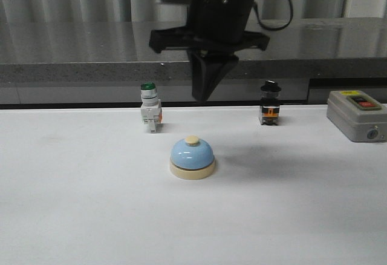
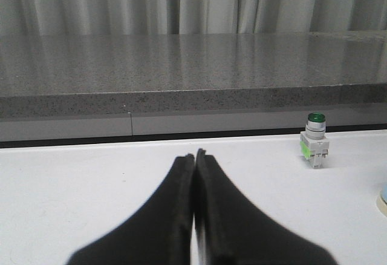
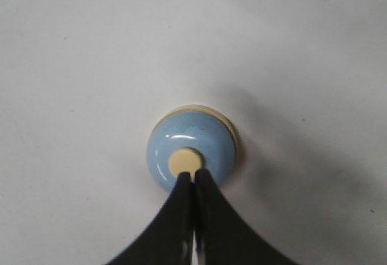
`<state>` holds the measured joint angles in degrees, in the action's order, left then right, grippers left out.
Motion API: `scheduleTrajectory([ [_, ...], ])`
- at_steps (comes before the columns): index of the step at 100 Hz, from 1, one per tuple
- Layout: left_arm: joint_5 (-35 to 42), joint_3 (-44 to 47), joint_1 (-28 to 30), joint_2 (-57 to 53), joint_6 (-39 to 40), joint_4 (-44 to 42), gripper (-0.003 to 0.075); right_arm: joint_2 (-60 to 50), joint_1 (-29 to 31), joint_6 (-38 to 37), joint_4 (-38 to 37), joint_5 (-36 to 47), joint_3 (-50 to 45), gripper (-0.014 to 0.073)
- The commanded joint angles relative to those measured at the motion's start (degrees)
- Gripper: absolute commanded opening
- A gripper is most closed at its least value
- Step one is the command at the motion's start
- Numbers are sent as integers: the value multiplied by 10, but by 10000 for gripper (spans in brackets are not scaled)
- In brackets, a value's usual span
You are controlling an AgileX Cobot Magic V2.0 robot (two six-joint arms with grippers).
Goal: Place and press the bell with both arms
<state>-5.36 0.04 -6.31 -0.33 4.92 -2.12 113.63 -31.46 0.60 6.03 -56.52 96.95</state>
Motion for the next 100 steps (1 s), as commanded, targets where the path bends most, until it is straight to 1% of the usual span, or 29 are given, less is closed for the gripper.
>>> scheduleTrajectory([
  [1,44,25,1,-17,1,0,-20,-62,21,-14,-11,10,-3,-60],
  [17,44,25,1,-17,1,0,-20,-123,64,-19,-17,19,-70,-60],
  [30,44,25,1,-17,1,0,-20,-183,104,-19,-17,49,-142,-60],
  [52,44,25,1,-17,1,0,-20,-288,190,-20,-17,74,-261,-60],
  [75,44,25,1,-17,1,0,-20,-384,278,-20,-17,95,-362,-60],
  [90,44,25,1,-17,1,0,-20,-442,320,-20,-19,103,-420,-60],
  [100,44,25,1,-17,1,0,-20,-481,331,-20,-19,126,-458,-60],
])
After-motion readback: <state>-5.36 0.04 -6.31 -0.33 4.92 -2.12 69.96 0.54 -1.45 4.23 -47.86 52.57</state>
